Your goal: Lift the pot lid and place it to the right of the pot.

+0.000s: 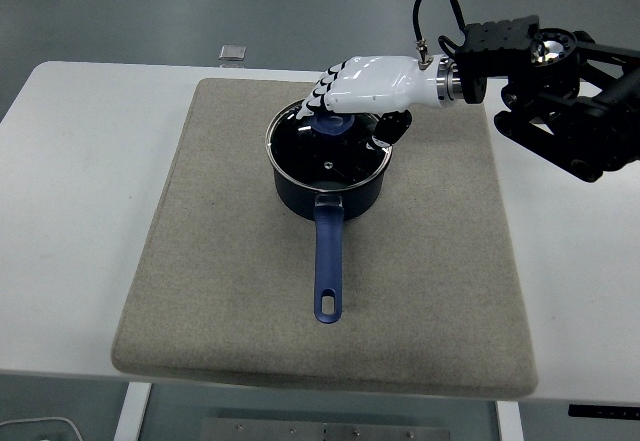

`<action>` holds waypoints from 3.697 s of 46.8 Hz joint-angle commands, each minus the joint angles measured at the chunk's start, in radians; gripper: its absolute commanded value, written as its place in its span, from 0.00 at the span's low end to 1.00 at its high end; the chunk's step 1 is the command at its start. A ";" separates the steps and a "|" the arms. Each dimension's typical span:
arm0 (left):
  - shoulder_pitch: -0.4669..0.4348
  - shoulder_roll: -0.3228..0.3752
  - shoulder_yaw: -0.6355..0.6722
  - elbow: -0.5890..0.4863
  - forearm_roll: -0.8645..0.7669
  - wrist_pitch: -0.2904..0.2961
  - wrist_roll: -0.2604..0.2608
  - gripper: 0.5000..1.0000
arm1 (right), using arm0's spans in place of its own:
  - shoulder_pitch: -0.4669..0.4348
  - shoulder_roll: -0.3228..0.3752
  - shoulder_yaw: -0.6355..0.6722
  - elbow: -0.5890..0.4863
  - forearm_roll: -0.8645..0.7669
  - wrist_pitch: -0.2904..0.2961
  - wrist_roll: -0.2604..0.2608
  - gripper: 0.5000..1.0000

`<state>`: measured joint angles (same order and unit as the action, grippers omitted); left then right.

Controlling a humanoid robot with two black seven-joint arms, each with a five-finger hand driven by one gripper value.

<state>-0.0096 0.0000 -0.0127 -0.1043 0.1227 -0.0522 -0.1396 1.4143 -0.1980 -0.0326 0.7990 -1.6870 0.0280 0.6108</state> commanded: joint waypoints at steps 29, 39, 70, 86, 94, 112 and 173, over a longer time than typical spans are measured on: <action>0.000 0.000 -0.001 0.000 0.000 0.000 0.000 1.00 | 0.005 0.022 -0.009 -0.009 -0.005 0.013 0.000 0.00; -0.001 0.000 0.000 0.000 0.000 0.000 0.000 1.00 | 0.014 0.020 -0.006 -0.015 -0.003 0.016 0.000 0.00; 0.000 0.000 0.000 0.000 0.000 0.000 0.000 1.00 | 0.048 0.022 0.010 -0.037 0.012 0.020 0.000 0.00; 0.000 0.000 0.000 0.000 0.000 0.000 0.000 1.00 | 0.063 0.022 0.013 -0.037 0.013 0.021 0.000 0.00; -0.001 0.000 0.000 0.000 0.000 0.000 0.000 1.00 | 0.064 0.020 0.013 -0.038 0.015 0.021 0.000 0.00; -0.001 0.000 0.000 0.000 0.000 0.000 0.000 1.00 | 0.080 0.019 0.010 -0.035 0.135 0.021 0.000 0.78; -0.001 0.000 0.000 0.000 0.000 0.000 0.000 1.00 | 0.141 0.000 -0.012 -0.030 0.089 0.096 0.000 0.81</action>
<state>-0.0100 0.0000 -0.0124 -0.1042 0.1227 -0.0522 -0.1396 1.5552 -0.1992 -0.0405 0.7686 -1.5919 0.1242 0.6108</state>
